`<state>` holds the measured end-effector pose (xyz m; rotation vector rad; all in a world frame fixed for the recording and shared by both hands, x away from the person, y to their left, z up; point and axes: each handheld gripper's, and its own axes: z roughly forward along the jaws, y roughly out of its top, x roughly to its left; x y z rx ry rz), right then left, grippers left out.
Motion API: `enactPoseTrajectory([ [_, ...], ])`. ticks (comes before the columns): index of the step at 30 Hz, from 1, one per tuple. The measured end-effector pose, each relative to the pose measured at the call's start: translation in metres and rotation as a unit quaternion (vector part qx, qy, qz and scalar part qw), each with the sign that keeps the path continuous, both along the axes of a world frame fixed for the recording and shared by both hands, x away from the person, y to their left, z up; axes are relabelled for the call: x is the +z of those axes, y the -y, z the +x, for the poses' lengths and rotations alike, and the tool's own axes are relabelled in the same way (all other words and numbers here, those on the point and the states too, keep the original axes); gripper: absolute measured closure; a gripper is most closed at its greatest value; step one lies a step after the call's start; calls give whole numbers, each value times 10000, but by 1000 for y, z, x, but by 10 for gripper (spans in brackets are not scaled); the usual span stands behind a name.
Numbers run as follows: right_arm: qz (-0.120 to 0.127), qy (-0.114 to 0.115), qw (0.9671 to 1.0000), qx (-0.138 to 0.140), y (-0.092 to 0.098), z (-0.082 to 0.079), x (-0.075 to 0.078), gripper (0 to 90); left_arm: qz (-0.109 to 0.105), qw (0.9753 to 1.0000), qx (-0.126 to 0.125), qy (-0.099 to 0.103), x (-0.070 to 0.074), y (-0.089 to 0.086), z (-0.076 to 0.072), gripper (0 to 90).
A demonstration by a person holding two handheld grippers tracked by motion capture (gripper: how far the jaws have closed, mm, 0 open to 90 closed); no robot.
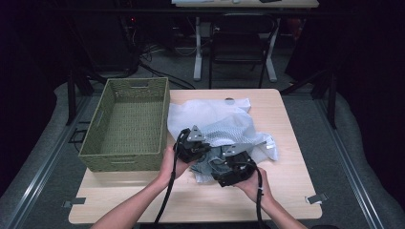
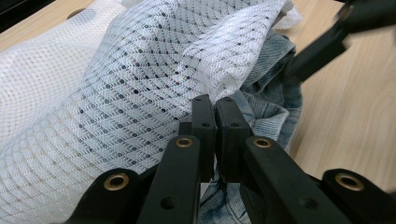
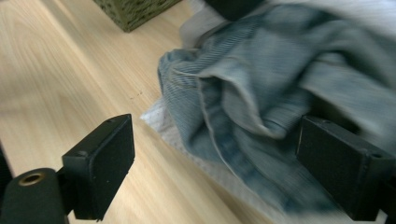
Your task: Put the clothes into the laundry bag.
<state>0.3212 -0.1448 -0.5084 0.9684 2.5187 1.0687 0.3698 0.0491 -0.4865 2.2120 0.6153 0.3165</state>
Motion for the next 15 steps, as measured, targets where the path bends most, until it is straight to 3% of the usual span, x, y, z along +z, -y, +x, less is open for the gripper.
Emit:
enactPoseTrajectory([
  [5,-226,-18,9997,121,-19,11,-24,60,-16,10000,-26,-52,-2,-1,2,872],
  [9,-235,95,9997,69,-26,17,-37,63,-9,9999,-27,-104,-2,0,2,872],
  [11,-323,266,9991,-73,-26,19,-45,142,-18,9999,-37,-113,-3,0,2,872],
  [12,-280,224,9992,-149,-26,22,-50,155,-19,9999,-29,-102,-3,0,2,872],
  [14,-353,328,9984,-291,-27,23,-57,302,-16,9999,-31,-140,-5,0,3,872],
  [15,-250,303,9987,-314,-27,23,-59,357,-2,9999,-39,-141,-5,0,3,871],
])
